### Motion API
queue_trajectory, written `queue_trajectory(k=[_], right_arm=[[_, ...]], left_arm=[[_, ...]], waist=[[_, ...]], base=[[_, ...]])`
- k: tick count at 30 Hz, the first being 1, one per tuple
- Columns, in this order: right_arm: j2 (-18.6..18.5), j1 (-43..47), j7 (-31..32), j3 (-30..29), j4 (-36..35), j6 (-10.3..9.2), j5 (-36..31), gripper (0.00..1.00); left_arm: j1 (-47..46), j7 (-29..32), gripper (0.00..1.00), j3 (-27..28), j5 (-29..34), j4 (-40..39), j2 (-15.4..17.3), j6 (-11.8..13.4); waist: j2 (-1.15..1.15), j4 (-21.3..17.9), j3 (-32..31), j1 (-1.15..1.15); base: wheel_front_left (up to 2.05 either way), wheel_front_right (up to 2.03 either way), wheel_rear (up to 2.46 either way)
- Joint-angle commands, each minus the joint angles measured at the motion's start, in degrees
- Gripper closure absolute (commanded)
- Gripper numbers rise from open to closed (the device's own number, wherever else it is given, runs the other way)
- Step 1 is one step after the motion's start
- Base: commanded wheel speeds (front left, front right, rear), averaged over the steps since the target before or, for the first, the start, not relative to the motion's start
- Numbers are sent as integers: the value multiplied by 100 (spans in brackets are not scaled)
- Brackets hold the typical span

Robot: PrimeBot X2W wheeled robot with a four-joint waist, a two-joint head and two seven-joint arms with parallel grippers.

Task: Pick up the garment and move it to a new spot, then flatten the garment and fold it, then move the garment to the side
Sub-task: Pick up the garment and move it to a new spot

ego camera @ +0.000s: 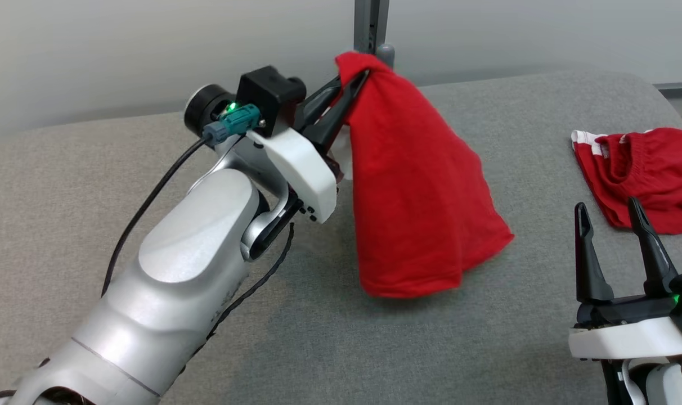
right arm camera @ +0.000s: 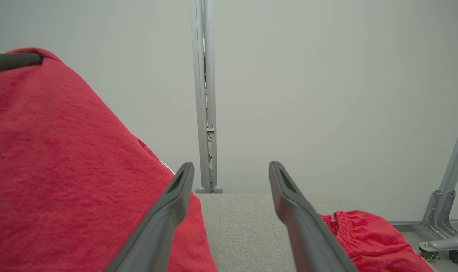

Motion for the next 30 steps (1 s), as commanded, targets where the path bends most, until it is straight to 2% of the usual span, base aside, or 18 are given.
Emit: queue_trajectory(k=[1,9,10,11,13,19,30], right_arm=[[-29,-88,-32,23,16,1,46,0],[-28,-252,-34,51,61,1,36,0],[-28,-268,-34,56,66,1,28,0],[-27,-284,-35,62,74,1,24,0],[-28,-294,-35,54,90,1,24,0],[-29,-226,-35,-17,146,1,-27,0],[-28,-4,-35,-48,288,1,-72,0]], left_arm=[[102,-198,100,22,25,293,-8,55],[391,-825,100,231,-90,2100,-133,159],[422,-857,89,265,-125,2284,-146,160],[432,-892,68,310,-139,2445,-160,171],[460,-938,2,381,-162,2722,-181,168],[525,-988,0,589,-163,3000,-258,59],[1525,-982,0,1579,406,1580,-168,191]], waist=[[0,-141,151,0],[0,-352,423,0],[0,-359,434,0],[0,-362,443,0],[0,-352,445,0],[0,-158,304,0],[0,390,-213,0]], base=[[0,0,0],[0,0,0],[0,0,0],[0,0,0],[0,0,0],[0,0,0],[0,0,0]])
